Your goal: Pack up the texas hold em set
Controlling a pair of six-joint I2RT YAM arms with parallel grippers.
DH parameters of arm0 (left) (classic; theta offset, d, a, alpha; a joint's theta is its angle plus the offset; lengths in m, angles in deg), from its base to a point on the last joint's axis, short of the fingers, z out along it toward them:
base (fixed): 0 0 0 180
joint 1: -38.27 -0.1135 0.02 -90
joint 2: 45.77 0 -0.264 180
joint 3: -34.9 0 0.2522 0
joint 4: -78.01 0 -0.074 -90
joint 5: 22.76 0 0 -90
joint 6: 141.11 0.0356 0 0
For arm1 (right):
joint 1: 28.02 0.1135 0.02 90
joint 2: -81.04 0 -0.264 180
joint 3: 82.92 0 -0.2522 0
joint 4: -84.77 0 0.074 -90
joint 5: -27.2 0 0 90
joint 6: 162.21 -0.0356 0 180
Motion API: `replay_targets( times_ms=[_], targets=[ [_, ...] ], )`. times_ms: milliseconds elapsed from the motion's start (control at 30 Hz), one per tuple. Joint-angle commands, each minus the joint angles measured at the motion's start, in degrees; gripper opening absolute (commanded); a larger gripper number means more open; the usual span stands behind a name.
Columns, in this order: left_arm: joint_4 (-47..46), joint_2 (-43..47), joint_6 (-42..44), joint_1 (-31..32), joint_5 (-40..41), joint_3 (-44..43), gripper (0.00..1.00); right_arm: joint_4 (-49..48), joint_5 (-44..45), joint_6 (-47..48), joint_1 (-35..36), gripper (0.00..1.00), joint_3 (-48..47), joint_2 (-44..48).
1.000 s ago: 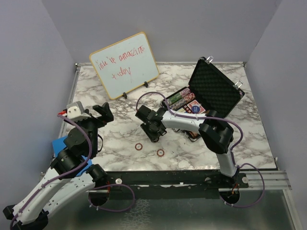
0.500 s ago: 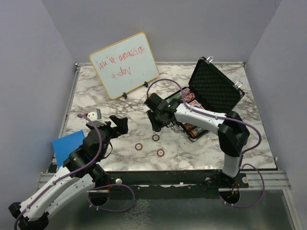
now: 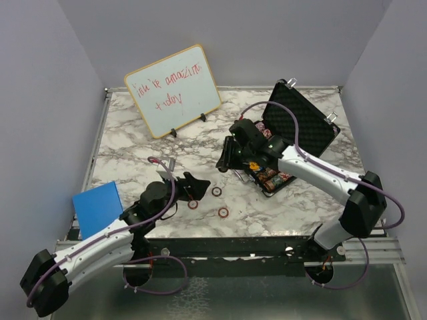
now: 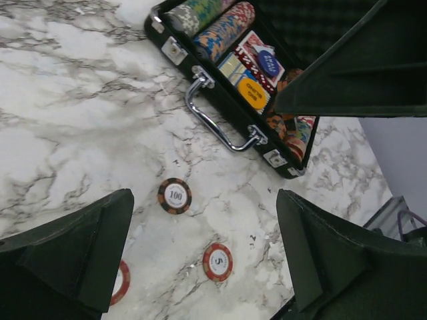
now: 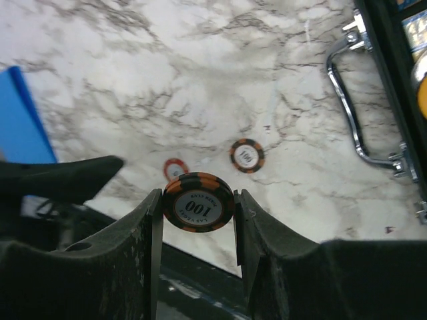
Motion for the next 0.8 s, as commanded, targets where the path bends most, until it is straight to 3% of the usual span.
replay_targets(
  times_ms=[0, 333, 400, 567, 767],
  targets=[
    [-23.5, -6.7, 0.8, 0.2, -9.0, 0.7, 0.95, -6.4, -1.7, -13.0, 0.2, 0.25, 3.2, 6.1],
    [-35.2, -19.0, 1.5, 0.2, -11.2, -3.8, 0.95, -13.3, 1.0, -26.3, 0.2, 0.25, 11.9, 13.5],
    [-36.4, -20.6, 0.6, 0.2, -11.4, -4.4, 0.89, -13.3, 1.4, -27.0, 0.2, 0.25, 12.0, 13.8],
    [-36.6, -23.0, -1.8, 0.2, -12.5, -5.6, 0.60, -12.9, 1.0, -28.8, 0.2, 0.25, 12.0, 13.9],
    [-36.6, -23.7, -2.4, 0.4, -11.5, -5.7, 0.64, -14.0, 1.2, -29.6, 0.2, 0.25, 11.6, 14.3]
  ],
)
